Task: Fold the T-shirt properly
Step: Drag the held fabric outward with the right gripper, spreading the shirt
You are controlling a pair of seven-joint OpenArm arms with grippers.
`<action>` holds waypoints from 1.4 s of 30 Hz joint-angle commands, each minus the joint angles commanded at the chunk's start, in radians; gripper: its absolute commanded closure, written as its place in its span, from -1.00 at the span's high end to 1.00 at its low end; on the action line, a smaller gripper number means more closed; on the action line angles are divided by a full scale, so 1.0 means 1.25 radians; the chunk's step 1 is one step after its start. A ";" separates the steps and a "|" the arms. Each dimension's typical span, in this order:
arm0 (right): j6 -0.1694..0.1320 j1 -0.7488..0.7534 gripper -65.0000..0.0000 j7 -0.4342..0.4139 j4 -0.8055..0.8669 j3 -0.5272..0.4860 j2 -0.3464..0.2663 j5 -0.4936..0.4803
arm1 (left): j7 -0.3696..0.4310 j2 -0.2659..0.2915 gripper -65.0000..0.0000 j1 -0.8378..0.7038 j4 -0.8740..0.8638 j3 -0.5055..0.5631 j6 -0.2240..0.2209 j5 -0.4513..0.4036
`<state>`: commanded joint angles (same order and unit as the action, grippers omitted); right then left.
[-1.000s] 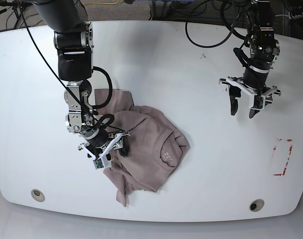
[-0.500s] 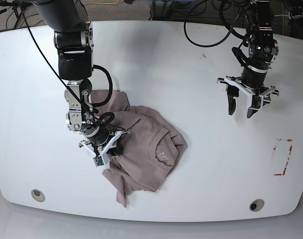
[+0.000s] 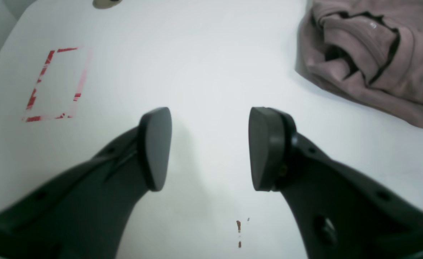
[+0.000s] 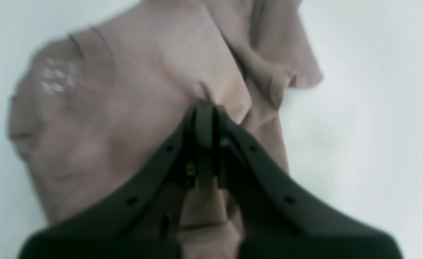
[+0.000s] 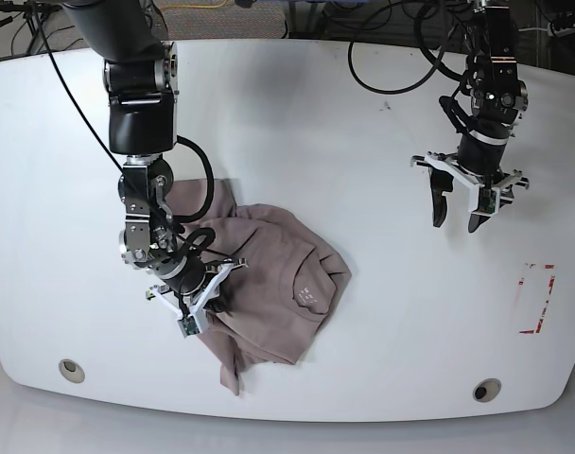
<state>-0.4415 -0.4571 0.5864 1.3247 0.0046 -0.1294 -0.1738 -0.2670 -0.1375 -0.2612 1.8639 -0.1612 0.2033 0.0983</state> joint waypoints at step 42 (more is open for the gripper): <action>-0.006 0.258 -1.00 -0.002 0.308 0.071 -0.068 0.001 | 0.005 0.044 -0.01 0.134 -0.144 0.168 -0.006 -0.016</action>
<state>-0.4487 -0.1340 0.5833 1.7094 0.0928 -0.2145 -0.1732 -0.2607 -0.0823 -0.0933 1.6833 0.0487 0.1960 0.0784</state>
